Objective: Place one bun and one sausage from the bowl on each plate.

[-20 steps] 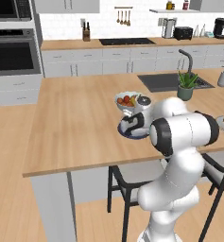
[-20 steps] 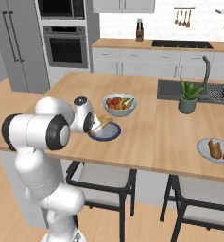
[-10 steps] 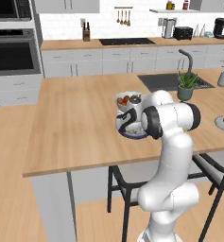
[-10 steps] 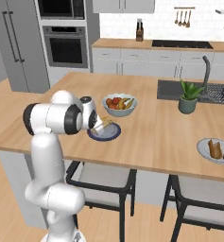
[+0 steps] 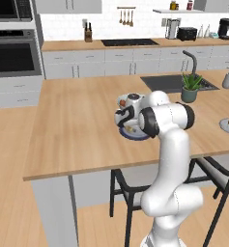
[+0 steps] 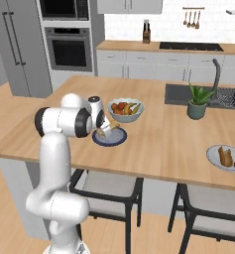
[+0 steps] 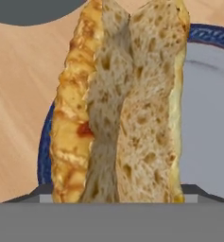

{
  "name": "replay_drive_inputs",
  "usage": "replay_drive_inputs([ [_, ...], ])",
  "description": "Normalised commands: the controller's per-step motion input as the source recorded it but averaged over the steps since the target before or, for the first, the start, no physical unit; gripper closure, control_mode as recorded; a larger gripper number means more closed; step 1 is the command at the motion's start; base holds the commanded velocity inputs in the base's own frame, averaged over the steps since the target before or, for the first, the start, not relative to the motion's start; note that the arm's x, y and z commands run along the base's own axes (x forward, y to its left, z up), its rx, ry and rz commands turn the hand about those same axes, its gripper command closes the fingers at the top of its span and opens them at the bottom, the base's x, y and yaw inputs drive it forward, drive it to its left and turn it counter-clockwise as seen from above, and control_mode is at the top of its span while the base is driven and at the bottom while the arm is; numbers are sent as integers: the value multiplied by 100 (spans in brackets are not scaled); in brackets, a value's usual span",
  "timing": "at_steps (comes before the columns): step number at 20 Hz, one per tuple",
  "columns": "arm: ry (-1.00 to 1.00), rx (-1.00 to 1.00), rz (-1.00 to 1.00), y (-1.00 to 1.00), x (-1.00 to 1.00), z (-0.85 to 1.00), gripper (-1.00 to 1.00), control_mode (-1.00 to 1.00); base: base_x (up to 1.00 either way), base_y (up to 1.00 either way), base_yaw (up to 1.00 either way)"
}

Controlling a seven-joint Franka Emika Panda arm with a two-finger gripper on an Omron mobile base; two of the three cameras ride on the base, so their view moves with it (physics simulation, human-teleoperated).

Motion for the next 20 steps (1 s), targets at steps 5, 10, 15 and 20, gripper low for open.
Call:
replay_drive_inputs([
  [5,0,6,0,0,-28,6,-100,-100,0,0,0],
  [10,1,4,0,0,-39,19,-100,-100,0,0,0],
  [15,-13,4,0,0,-94,85,-100,-100,0,0,0],
  [20,-9,1,1,2,-97,100,-100,-100,0,0,0],
])
